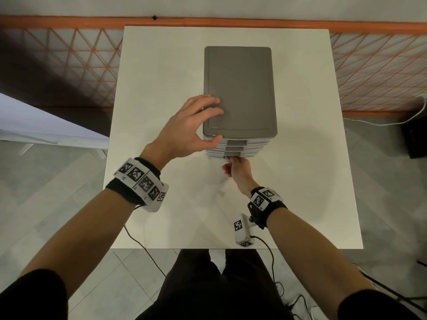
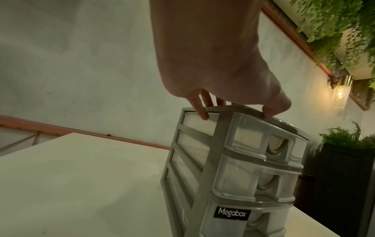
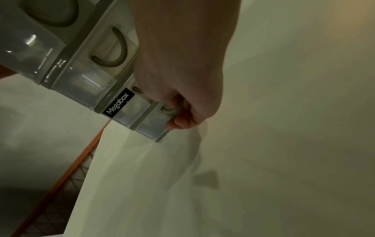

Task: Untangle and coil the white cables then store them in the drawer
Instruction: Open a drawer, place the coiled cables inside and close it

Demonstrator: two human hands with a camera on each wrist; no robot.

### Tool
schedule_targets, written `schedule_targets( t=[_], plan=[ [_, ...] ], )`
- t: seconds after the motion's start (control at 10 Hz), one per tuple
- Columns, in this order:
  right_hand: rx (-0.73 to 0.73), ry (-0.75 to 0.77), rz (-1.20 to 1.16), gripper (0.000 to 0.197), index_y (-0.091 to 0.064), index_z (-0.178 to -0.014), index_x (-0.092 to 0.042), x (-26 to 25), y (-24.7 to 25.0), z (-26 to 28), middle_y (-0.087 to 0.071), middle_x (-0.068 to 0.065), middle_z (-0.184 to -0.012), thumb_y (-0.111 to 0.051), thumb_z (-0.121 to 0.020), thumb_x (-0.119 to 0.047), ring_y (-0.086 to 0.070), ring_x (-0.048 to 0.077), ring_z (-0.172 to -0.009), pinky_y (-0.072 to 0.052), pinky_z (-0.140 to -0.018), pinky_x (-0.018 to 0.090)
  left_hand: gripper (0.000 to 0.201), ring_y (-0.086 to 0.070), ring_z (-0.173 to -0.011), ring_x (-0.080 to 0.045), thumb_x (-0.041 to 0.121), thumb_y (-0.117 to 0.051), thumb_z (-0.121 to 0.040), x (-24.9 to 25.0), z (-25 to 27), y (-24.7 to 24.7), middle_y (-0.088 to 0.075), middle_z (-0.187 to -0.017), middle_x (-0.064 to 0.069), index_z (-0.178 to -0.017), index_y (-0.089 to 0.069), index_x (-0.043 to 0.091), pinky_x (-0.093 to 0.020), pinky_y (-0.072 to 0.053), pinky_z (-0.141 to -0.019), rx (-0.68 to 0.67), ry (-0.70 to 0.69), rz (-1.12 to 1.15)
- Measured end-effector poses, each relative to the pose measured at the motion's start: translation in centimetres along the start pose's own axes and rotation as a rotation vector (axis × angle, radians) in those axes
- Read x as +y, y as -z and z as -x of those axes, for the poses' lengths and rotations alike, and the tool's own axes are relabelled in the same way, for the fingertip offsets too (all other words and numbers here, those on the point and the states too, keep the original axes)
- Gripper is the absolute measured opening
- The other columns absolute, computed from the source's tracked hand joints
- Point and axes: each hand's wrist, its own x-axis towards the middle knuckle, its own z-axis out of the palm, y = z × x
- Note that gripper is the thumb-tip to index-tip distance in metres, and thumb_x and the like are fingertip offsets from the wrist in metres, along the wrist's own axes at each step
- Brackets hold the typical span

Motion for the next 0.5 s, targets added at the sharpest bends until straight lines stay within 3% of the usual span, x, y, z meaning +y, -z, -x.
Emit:
schedule_targets(
  t=[0.1, 0.2, 0.3, 0.4, 0.5],
  plan=[
    [-0.011, -0.021, 0.089, 0.022, -0.064, -0.087, -0.008, 0.0, 1.6, 1.7, -0.069, 0.008, -0.067, -0.046, -0.097, -0.014, -0.057, 0.018, -0.058, -0.048, -0.062, 0.033, 0.049, -0.045, -0.134, -0.025, 0.036, -0.072, -0.083, 0.4, -0.1, 0.0, -0.055, -0.139, -0.006, -0.124, -0.064, 0.010, -0.041, -0.049, -0.101, 0.030, 0.015, 0.008],
    [0.030, 0.041, 0.071, 0.018, -0.063, -0.095, 0.001, 0.0, 4.9, 5.2, -0.068, 0.009, -0.068, -0.051, -0.097, -0.012, -0.055, 0.019, -0.055, -0.042, -0.053, 0.029, 0.049, -0.046, -0.135, -0.023, 0.037, -0.072, -0.084, 0.5, 0.1, 0.3, -0.055, -0.140, -0.005, -0.124, -0.065, 0.010, -0.042, -0.050, -0.100, 0.069, 0.019, 0.034],
    [0.079, 0.209, -0.005, 0.014, -0.065, -0.096, -0.005, -4.5, 8.6, 10.9, -0.067, 0.008, -0.070, -0.053, -0.098, -0.012, -0.054, 0.021, -0.063, -0.041, -0.055, 0.028, 0.049, -0.046, -0.137, -0.019, 0.039, -0.070, -0.085, 1.2, 0.1, 0.9, -0.054, -0.143, -0.002, -0.125, -0.065, 0.012, -0.041, -0.053, -0.099, 0.090, 0.024, 0.044],
    [0.085, 0.578, -0.075, 0.017, -0.065, -0.091, -0.006, -13.9, 12.3, 18.7, -0.062, 0.009, -0.065, -0.050, -0.097, 0.000, -0.050, 0.020, -0.061, -0.039, -0.050, 0.021, 0.048, -0.045, -0.136, -0.009, 0.043, -0.067, -0.086, 2.0, 1.0, 1.6, -0.049, -0.146, 0.007, -0.128, -0.062, 0.021, -0.037, -0.054, -0.096, 0.134, 0.083, 0.018],
    [0.098, 0.939, -0.204, 0.020, -0.062, -0.089, -0.001, -23.7, 15.4, 28.4, -0.056, 0.020, -0.062, -0.047, -0.090, 0.012, -0.049, 0.017, -0.053, -0.037, -0.046, 0.018, 0.043, -0.048, -0.119, 0.011, 0.042, -0.065, -0.085, 3.4, 5.6, 0.4, -0.050, -0.132, 0.025, -0.127, -0.054, 0.045, -0.023, -0.056, -0.086, 0.295, 0.141, 0.072]
  ],
)
